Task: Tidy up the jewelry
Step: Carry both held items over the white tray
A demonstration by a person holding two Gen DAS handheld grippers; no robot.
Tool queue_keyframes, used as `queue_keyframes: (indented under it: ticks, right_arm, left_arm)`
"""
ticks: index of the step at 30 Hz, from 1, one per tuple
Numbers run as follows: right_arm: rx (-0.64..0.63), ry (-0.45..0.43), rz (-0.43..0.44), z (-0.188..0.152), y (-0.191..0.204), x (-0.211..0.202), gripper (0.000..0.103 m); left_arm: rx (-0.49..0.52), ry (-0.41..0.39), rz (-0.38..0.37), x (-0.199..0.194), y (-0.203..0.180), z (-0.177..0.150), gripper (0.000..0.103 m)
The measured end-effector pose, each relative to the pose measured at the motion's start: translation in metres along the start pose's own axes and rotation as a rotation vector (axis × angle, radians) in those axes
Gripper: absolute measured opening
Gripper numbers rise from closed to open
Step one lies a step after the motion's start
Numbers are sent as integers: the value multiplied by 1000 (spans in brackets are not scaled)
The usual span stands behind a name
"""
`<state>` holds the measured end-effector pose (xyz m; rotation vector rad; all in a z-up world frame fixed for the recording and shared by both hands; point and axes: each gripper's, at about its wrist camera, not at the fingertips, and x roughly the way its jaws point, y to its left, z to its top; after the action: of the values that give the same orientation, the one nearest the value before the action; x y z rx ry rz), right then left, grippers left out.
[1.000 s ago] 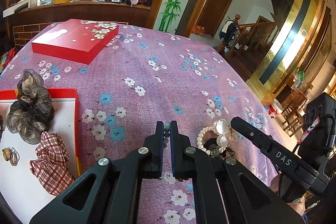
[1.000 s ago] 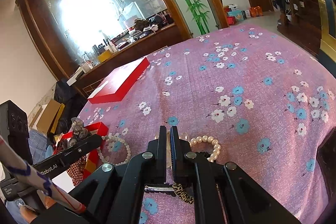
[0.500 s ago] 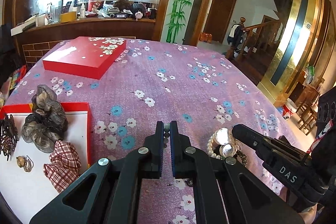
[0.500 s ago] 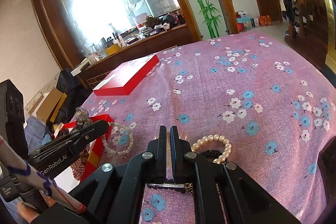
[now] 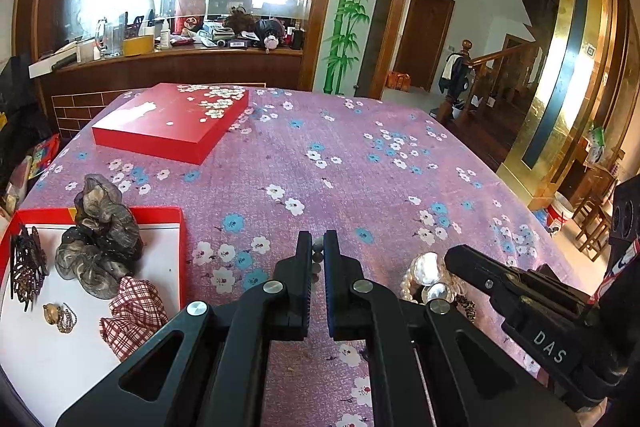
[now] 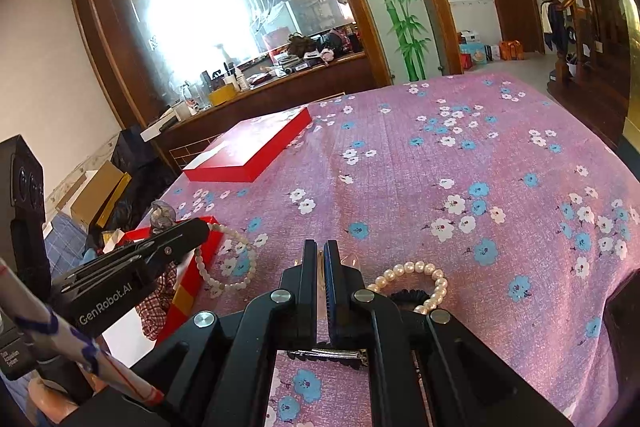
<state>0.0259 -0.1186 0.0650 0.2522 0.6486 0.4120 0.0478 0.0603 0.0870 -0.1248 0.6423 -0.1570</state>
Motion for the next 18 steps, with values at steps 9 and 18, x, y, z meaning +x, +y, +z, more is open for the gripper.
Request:
queue_keyframes:
  ticks: [9,18]
  right_arm:
    - [16,-20,-7,2,4,-6,4]
    - [64,-7,43,-10,28,-29,4]
  left_arm:
    - [-7,-48,13,-14,3,7,5]
    - [-3,-110,36,-55,9,13,5]
